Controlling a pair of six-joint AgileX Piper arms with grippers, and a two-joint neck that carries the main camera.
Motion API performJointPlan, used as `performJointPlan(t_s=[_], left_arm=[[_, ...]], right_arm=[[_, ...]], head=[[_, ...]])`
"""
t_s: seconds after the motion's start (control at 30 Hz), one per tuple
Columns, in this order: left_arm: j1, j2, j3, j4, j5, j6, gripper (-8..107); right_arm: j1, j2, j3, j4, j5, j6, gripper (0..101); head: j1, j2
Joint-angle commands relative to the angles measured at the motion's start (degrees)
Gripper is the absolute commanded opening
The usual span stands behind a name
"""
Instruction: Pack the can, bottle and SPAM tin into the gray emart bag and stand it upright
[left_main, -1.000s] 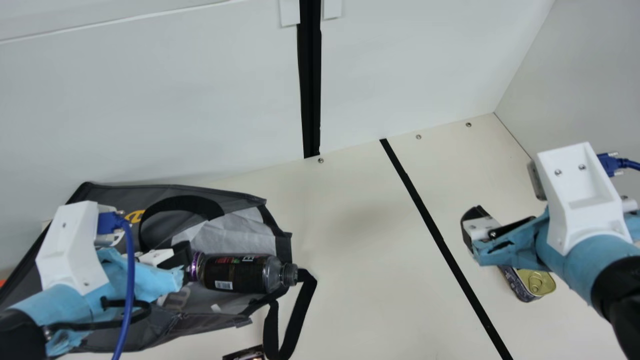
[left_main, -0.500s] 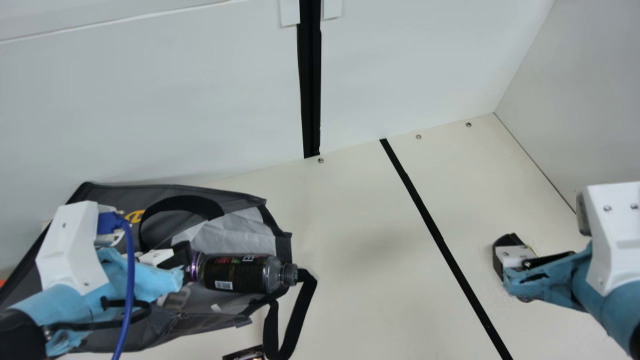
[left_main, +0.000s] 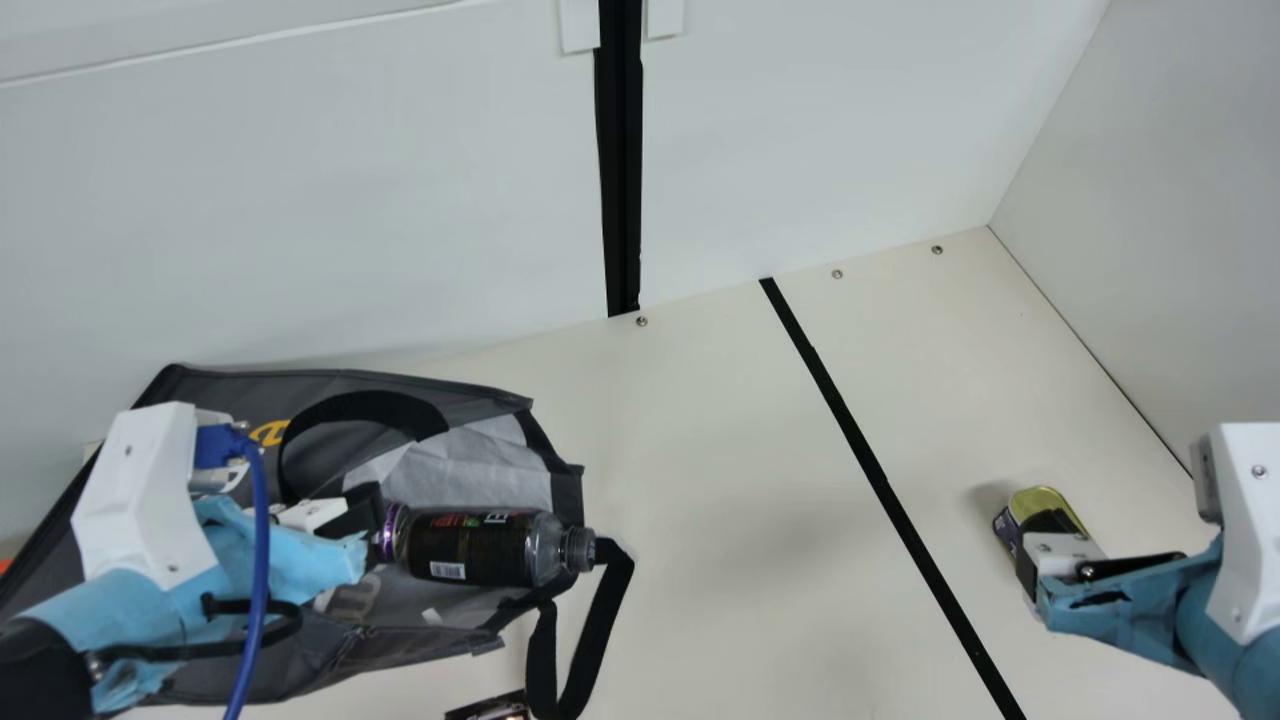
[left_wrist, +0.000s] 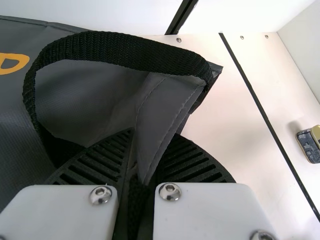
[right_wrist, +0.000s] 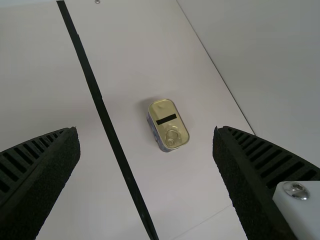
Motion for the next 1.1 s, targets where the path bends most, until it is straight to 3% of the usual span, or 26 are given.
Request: performJointPlan(t_s=[0.0,0.57,1.07], left_arm=[[0.00,0.00,0.00,0.00,0.00,0.00,-8],[0.00,0.00,0.00,0.00,0.00,0.00,-8],[0.00,0.00,0.00,0.00,0.00,0.00,-8]], right_arm=[[-1.64,-0.24,0.20,1.16,-0.08,-1.11,95],[-9.41,-1.83,1.49,7.90,-0.08,-7.03,95],[-11.30,-1.65,1.77,9.65,-0.08,-8.03,95]], head=[[-1.30,-0.05],[-1.30,-0.05],[-1.30,-0.05]])
